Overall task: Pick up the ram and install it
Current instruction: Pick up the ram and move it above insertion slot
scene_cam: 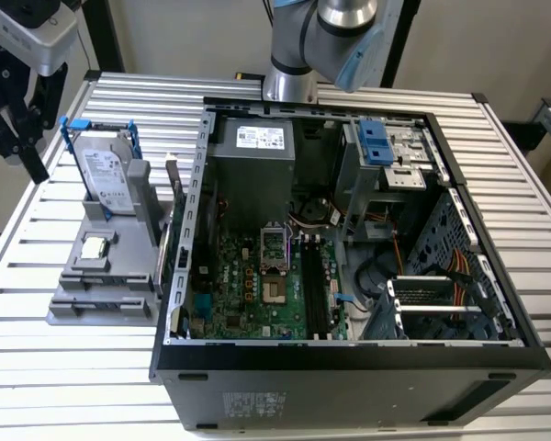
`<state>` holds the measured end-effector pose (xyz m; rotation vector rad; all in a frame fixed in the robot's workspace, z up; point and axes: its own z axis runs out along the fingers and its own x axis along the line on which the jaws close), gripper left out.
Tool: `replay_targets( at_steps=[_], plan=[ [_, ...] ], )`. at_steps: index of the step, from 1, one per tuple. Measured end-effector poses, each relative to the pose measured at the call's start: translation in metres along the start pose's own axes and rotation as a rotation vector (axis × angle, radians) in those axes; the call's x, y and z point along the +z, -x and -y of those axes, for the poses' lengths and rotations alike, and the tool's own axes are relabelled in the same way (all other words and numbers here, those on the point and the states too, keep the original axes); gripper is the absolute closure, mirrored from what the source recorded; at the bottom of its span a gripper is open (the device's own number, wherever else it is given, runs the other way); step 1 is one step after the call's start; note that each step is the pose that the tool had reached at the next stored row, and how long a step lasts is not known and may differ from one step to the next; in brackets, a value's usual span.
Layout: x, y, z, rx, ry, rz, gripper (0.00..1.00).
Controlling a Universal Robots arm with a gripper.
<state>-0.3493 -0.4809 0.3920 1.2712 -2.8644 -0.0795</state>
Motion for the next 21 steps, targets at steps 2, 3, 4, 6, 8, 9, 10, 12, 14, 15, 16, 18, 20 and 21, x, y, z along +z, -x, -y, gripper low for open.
replay_targets(
  at_steps=[2,3,4,6,8,9,10,12,14,15,16,18,20,21],
  plan=[
    [0.0,0.0,0.0,-0.01,0.0002,-0.0005,1.0],
    [0.0,0.0,0.0,-0.014,0.0002,-0.0007,1.0],
    [0.0,0.0,0.0,-0.018,0.0002,-0.0009,1.0],
    [0.0,0.0,0.0,-0.026,0.0004,-0.0013,1.0],
    [0.0,0.0,0.0,-0.033,0.0005,-0.0017,1.0],
    [0.0,0.0,0.0,-0.037,0.0005,-0.0019,1.0],
    [0.0,0.0,0.0,-0.041,0.0006,-0.0021,1.0],
    [0.0,0.0,0.0,-0.051,0.0007,-0.0026,1.0],
    [0.0,0.0,0.0,-0.061,0.0009,-0.003,1.0],
    [0.0,0.0,0.0,-0.065,0.0009,-0.0032,1.0],
    [0.0,0.0,0.0,-0.069,0.001,-0.0034,1.0],
    [0.0,0.0,0.0,-0.078,0.0011,-0.0039,1.0],
    [0.0,0.0,0.0,-0.087,0.0013,-0.0043,1.0],
    [0.0,0.0,0.0,-0.093,0.0013,-0.0046,1.0]
  ],
)
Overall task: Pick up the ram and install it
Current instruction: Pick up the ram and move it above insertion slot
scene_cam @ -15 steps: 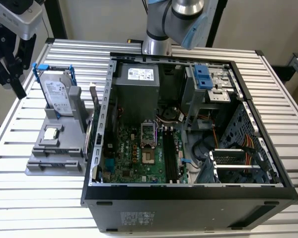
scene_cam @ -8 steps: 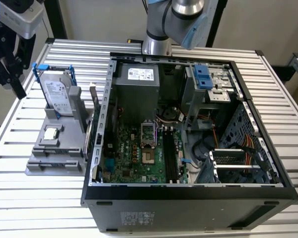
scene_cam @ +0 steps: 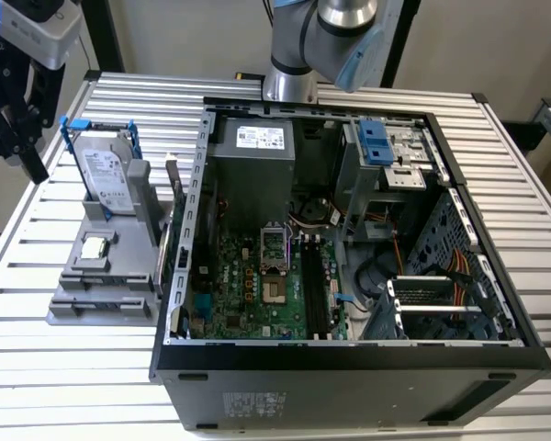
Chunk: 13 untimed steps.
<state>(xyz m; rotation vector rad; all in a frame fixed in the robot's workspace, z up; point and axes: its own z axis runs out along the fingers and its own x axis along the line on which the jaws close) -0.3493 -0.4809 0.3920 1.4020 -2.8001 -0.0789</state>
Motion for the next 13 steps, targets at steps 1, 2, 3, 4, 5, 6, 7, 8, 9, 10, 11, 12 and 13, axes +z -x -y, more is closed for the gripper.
replay_targets(
  at_steps=[1,2,3,4,5,6,7,8,9,10,11,12,13],
  plan=[
    [0.0,0.0,0.0,-0.007,0.0001,-0.0003,1.0],
    [0.0,0.0,0.0,-0.013,0.0002,-0.0006,1.0],
    [0.0,0.0,0.0,-0.02,0.0003,-0.001,1.0],
    [0.0,0.0,0.0,-0.027,0.0004,-0.0013,1.0],
    [0.0,0.0,0.0,-0.033,0.0005,-0.0016,1.0],
    [0.0,0.0,0.0,-0.04,0.0006,-0.0019,1.0],
    [0.0,0.0,0.0,-0.045,0.0007,-0.0022,1.0],
    [0.0,0.0,0.0,-0.052,0.0007,-0.0026,1.0],
    [0.0,0.0,0.0,-0.058,0.0008,-0.0028,1.0],
    [0.0,0.0,0.0,-0.064,0.0009,-0.0031,1.0],
    [0.0,0.0,0.0,-0.071,0.001,-0.0034,1.0],
    [0.0,0.0,0.0,-0.078,0.0011,-0.0039,1.0],
    [0.0,0.0,0.0,-0.084,0.0012,-0.0041,1.0]
  ],
)
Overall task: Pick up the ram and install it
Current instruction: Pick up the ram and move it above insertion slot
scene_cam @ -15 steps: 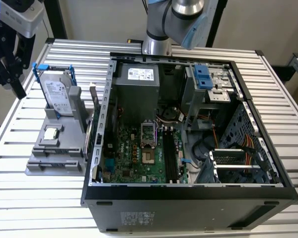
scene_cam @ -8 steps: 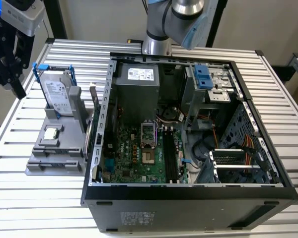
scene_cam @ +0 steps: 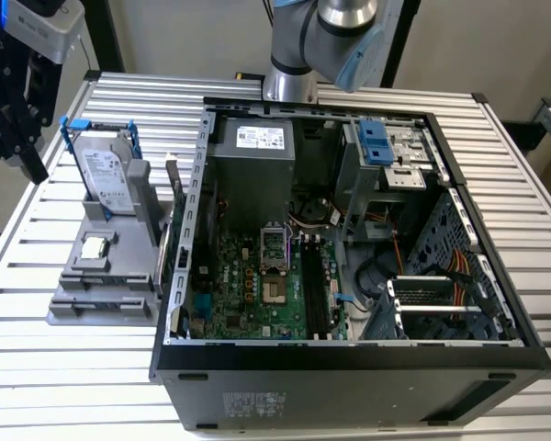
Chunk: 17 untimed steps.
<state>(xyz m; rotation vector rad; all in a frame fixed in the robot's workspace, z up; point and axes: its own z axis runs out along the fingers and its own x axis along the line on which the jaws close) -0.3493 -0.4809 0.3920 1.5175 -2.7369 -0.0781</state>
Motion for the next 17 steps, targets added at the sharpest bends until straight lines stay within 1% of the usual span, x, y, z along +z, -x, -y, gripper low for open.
replay_targets(
  at_steps=[7,11,17],
  plan=[
    [0.0,0.0,0.0,-0.041,0.0006,-0.002,1.0],
    [0.0,0.0,0.0,-0.082,0.0006,-0.0037,1.0],
    [0.0,0.0,0.0001,-0.171,0.0015,-0.0078,1.0]
  ],
)
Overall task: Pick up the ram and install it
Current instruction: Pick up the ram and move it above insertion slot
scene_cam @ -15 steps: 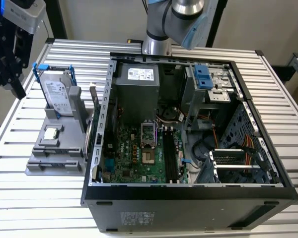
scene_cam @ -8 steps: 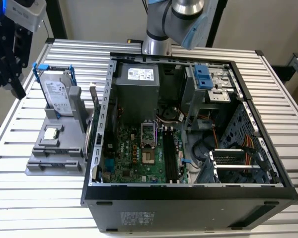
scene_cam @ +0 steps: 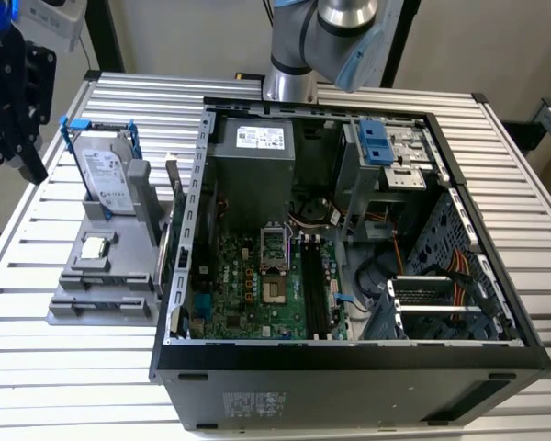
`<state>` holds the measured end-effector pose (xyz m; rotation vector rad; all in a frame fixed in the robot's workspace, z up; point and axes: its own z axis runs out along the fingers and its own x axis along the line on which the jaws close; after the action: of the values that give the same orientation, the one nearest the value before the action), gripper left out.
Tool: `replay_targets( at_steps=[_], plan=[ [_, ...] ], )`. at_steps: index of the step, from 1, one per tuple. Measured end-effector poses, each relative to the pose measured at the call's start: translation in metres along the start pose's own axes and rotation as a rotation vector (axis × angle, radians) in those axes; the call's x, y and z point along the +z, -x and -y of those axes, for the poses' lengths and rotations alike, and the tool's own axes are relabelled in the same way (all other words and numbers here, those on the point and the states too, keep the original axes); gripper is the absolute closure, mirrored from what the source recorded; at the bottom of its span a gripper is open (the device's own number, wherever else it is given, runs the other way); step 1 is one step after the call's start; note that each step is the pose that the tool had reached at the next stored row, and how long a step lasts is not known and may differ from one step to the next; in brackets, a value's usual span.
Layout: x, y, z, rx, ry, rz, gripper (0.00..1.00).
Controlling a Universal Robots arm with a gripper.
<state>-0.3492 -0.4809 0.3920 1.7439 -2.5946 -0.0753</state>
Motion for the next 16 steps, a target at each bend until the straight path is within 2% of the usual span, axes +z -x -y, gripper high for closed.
replay_targets(
  at_steps=[2,8,16],
  plan=[
    [0.0,0.0,0.0,-0.031,-0.0018,-0.0006,1.0],
    [0.0,0.0,0.0,-0.129,-0.0203,0.0026,1.0],
    [0.0001,0.0,0.0,-0.261,-0.0351,0.0038,1.0]
  ],
)
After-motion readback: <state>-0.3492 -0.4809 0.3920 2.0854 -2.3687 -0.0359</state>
